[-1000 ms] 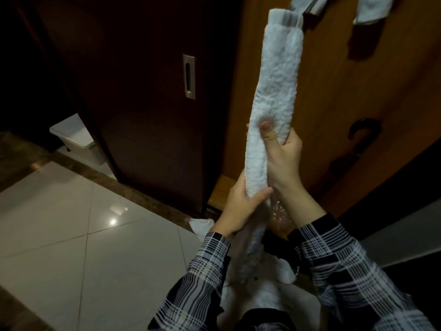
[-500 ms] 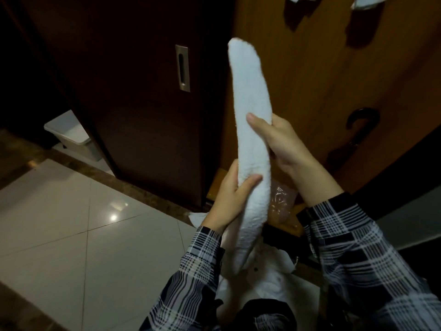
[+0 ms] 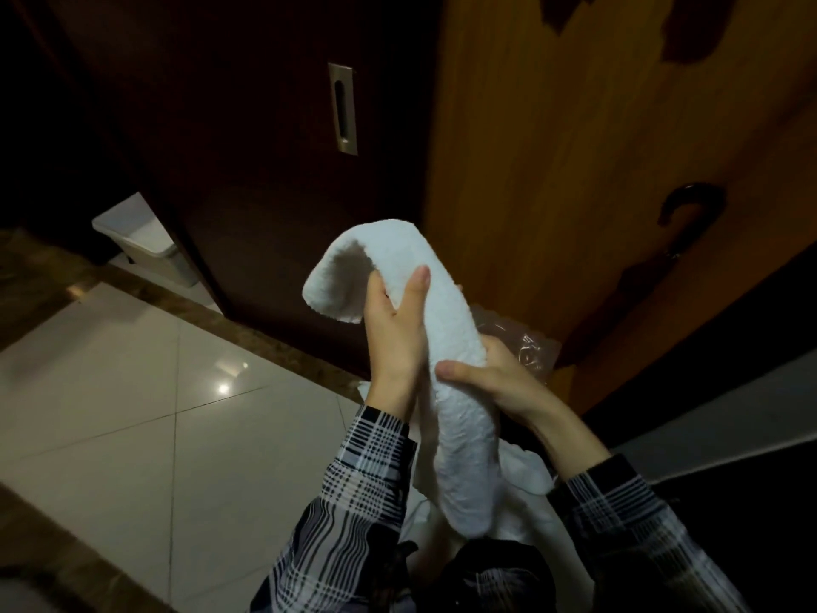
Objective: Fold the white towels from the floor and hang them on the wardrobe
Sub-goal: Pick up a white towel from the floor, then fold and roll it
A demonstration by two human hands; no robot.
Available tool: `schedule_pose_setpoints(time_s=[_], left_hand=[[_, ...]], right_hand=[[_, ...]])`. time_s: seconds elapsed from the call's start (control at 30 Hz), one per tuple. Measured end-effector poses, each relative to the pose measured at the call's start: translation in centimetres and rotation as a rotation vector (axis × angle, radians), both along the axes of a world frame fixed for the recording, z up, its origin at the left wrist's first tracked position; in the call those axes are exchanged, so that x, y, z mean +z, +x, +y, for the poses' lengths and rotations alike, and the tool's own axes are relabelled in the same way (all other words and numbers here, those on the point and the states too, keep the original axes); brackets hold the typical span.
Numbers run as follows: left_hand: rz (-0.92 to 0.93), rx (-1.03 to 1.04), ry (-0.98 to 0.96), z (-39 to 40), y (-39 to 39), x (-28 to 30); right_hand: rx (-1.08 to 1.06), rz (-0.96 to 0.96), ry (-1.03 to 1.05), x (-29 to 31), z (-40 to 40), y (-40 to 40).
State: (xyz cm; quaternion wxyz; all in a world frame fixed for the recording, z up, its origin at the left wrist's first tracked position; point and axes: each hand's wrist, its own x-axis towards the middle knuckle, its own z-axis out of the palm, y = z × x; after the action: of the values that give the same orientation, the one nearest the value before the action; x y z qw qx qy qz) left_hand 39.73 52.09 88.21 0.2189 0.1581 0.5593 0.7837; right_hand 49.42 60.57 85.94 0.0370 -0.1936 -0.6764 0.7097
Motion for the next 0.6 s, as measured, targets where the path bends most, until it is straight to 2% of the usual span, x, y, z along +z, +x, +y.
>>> schedule_pose_setpoints(time_s=[0.13,0.23,0.33,0.4,0.47,0.6], left_hand=[[0.030,-0.052,-0.017,-0.2,0.2,1.1],[0.118,-0.188,-0.047,-0.5,-0.5,1.8],[0.025,-0.393,0.011,-0.9,-0.7,1.4],[-0.113,-0.569,0.032,-1.0,-0.5,1.2],[-0.157,-0.651,0.022,-1.0,-0.3,0.6],[-0.047,-0.535,-0.021,-1.1,0.0,0.3]], right_hand=[[0.072,0.001,-0.076,-0.1,0.6,-0.4],[0.074,0.056,-0.245,-0.1,1.0,-0.6],[0.109,0.109,-0.356,0.4,1.1,-0.8],[0.162,0.131,-0.342,0.9,1.1,-1.0],[0.174,0.132,-0.282,1.3,1.4,-1.1],[0.127,0.067,-0.145,1.4,2.2,-0.7]])
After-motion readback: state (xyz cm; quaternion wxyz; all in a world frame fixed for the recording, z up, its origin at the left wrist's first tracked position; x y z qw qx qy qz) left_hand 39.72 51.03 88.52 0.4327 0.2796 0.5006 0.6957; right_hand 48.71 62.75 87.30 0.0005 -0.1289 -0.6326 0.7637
